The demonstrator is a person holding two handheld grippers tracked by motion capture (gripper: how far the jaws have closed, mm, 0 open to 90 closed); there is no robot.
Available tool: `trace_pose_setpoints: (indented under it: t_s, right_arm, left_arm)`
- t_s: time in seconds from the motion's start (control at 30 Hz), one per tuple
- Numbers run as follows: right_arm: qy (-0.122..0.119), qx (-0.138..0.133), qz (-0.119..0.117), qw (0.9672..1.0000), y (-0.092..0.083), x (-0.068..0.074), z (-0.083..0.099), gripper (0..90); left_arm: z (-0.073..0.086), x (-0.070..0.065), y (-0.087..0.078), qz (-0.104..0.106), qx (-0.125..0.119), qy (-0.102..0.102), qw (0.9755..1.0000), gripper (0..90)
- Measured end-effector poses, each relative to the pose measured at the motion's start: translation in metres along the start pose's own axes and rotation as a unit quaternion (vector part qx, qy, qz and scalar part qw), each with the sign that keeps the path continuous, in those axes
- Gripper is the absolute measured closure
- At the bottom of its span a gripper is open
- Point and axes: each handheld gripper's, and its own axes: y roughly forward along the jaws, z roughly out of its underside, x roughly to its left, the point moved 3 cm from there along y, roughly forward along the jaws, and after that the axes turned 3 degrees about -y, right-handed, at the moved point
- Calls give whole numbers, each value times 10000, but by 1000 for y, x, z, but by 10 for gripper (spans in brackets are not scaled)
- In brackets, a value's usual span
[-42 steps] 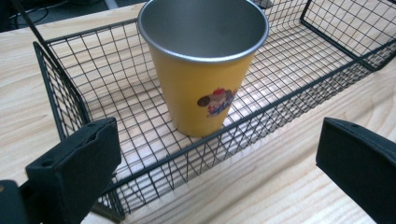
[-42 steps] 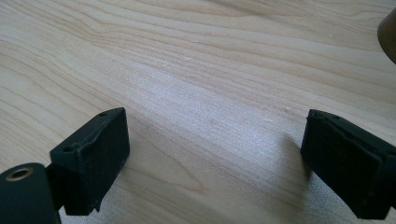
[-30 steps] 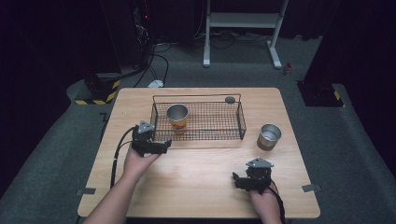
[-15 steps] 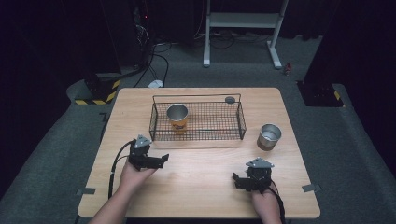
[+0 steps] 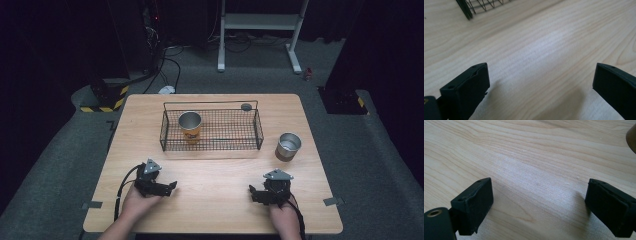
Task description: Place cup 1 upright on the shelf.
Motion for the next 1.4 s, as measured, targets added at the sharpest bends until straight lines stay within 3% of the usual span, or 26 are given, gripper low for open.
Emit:
trace_pose_setpoints:
  t_s: [0.07,0.23,0.4,1.0,1.4]
  right_arm:
    - [5,6,3,10000,0,0,0,78]
    - [7,8,1,10000,0,0,0,79]
    - [13,13,-2,10000,0,0,0,79]
    - [75,39,21,10000,-2,-3,0,90]
    - [-12,-348,39,9994,-13,-3,-6,91]
  left_arm:
    - [4,-3,1,41,26,-26,10000,26]
    - [7,-9,1,-151,-26,190,9997,50]
    - [9,-9,1,-256,-134,95,9995,48]
    - [10,-9,1,-384,-112,-95,9992,20]
    - [9,-14,1,-531,-110,-103,9985,20]
